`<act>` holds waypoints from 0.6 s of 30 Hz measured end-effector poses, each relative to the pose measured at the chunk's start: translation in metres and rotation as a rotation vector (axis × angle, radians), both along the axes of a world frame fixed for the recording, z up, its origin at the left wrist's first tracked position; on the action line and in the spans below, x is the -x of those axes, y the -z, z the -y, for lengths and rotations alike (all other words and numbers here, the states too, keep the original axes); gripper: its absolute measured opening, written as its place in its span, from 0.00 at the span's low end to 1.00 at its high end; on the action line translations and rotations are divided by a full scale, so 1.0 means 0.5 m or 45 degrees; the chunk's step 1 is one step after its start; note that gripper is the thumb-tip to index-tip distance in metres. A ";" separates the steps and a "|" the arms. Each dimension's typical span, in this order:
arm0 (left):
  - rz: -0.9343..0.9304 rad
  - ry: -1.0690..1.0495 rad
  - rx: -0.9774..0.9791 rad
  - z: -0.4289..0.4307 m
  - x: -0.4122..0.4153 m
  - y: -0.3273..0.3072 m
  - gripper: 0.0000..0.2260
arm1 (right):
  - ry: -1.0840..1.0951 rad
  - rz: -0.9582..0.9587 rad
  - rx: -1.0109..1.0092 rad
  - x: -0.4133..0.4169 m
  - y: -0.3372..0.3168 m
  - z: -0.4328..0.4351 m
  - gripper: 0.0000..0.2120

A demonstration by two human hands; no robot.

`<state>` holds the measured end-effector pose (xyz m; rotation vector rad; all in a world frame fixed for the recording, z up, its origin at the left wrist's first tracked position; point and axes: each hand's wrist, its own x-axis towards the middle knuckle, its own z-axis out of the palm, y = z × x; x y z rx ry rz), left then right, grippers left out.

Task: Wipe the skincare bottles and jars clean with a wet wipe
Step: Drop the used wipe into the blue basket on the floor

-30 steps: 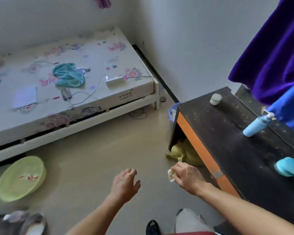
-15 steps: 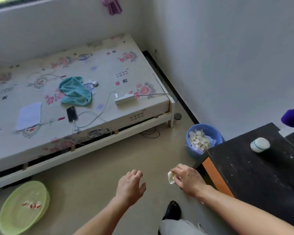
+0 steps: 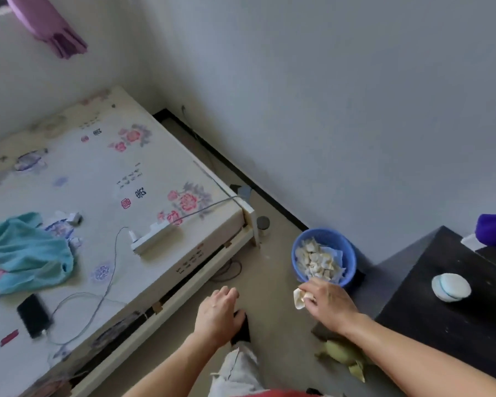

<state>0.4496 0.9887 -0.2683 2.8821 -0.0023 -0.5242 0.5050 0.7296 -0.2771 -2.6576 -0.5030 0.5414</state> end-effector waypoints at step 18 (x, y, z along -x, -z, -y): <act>-0.219 0.755 0.015 0.132 -0.503 0.117 0.17 | 0.786 -0.244 -0.017 -0.222 0.109 0.063 0.14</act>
